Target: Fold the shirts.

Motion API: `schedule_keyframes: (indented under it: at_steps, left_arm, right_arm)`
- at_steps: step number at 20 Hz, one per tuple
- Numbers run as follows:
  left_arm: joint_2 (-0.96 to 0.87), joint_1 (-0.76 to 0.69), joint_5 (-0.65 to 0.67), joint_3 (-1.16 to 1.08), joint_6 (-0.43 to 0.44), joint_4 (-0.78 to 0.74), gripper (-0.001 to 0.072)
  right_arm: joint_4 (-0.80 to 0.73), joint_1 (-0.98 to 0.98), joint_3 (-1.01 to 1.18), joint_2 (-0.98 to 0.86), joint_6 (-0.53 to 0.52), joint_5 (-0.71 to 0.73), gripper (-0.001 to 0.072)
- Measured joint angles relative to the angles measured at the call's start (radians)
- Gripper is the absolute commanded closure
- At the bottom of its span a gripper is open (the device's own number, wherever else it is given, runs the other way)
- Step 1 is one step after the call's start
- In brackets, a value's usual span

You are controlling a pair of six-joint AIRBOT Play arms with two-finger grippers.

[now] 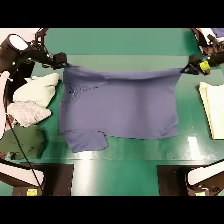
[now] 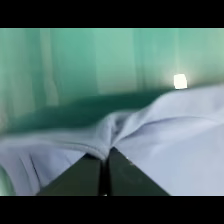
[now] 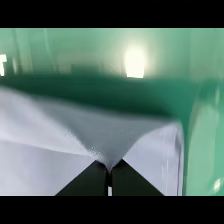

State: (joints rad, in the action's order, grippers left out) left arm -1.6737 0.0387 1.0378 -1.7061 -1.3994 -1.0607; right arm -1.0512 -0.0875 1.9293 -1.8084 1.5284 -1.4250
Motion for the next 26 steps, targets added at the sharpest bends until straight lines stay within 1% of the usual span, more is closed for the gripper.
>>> schedule_keyframes:
  at_steps: [2, 5, 8, 13, 14, 15, 16, 17, 21, 24, 26]
  left_arm:
    - [-0.014, 0.009, -0.008, -0.026, 0.029, 0.0, 0.0683]
    - [-0.024, 0.028, 0.093, -0.041, 0.053, -0.027, 0.0683]
    - [-0.028, 0.037, 0.187, 0.015, 0.064, -0.069, 0.0683]
    - [-0.029, 0.039, 0.217, 0.171, 0.07, -0.095, 0.068]
    - [-0.029, 0.039, 0.217, 0.192, 0.07, -0.1, 0.0608]
    - [-0.029, 0.039, 0.22, 0.208, 0.068, -0.102, 0.028]
    - [-0.029, 0.04, 0.222, 0.22, 0.06, -0.108, 0.0149]
    - [-0.029, 0.042, 0.23, 0.228, 0.048, -0.109, 0.0167]
    - [0.006, 0.056, 0.299, 0.248, 0.012, -0.135, 0.0167]
    - [0.12, 0.06, 0.343, 0.318, -0.003, -0.17, 0.0167]
    - [0.22, 0.062, 0.357, 0.421, -0.011, -0.184, 0.0166]
  right_arm:
    - [-0.023, 0.014, 0.044, -0.019, -0.001, 0.023, 0.0695]
    - [-0.124, 0.042, 0.025, -0.002, -0.012, 0.021, 0.0696]
    - [-0.216, 0.079, -0.085, 0.042, -0.026, 0.02, 0.0695]
    - [-0.279, 0.119, -0.278, 0.089, -0.035, 0.077, 0.0694]
    - [-0.283, 0.124, -0.304, 0.092, -0.034, 0.085, 0.0694]
    - [-0.284, 0.126, -0.322, 0.092, -0.034, 0.09, 0.0644]
    - [-0.277, 0.128, -0.336, 0.096, -0.03, 0.095, 0.0441]
    - [-0.269, 0.13, -0.343, 0.099, -0.03, 0.097, 0.0374]
    - [-0.244, 0.129, -0.337, 0.118, -0.028, 0.045, 0.0373]
    - [-0.237, 0.112, -0.376, 0.187, -0.031, 0.011, 0.0374]
    - [-0.233, 0.097, -0.433, 0.254, -0.035, -0.002, 0.0374]
